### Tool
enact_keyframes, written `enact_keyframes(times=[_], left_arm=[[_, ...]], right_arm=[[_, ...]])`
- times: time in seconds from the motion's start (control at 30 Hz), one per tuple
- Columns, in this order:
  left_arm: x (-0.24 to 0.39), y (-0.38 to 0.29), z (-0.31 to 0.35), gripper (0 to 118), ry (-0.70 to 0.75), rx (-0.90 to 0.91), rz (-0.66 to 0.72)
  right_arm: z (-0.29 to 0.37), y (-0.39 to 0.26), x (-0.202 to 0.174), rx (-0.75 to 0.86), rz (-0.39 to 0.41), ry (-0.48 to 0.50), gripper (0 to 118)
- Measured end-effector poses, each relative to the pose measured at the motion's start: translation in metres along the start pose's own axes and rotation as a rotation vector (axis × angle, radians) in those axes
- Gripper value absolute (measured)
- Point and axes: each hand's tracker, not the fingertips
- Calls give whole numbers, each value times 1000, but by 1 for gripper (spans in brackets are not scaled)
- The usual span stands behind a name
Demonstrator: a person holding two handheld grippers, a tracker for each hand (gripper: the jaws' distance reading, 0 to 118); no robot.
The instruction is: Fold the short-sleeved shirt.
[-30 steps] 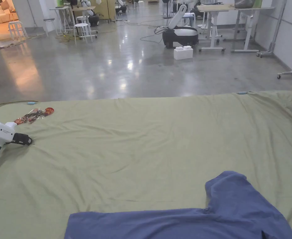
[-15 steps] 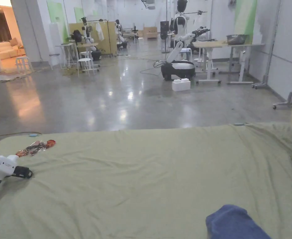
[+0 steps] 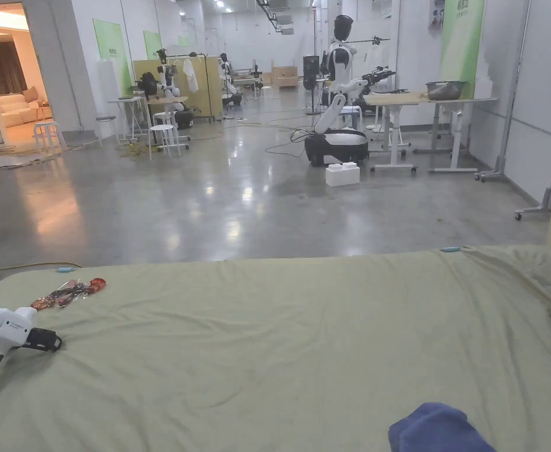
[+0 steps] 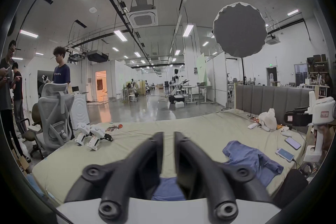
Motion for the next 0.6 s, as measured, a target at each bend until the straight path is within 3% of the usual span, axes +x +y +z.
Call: enact_keyframes(times=[0.13,0.6], left_arm=[[3,3,5,0,9,18,-6],[3,0,1,0,4,-19,7]], right_arm=[[3,1,-11,21,75,14,0],[6,3,-15,34,70,17,0]])
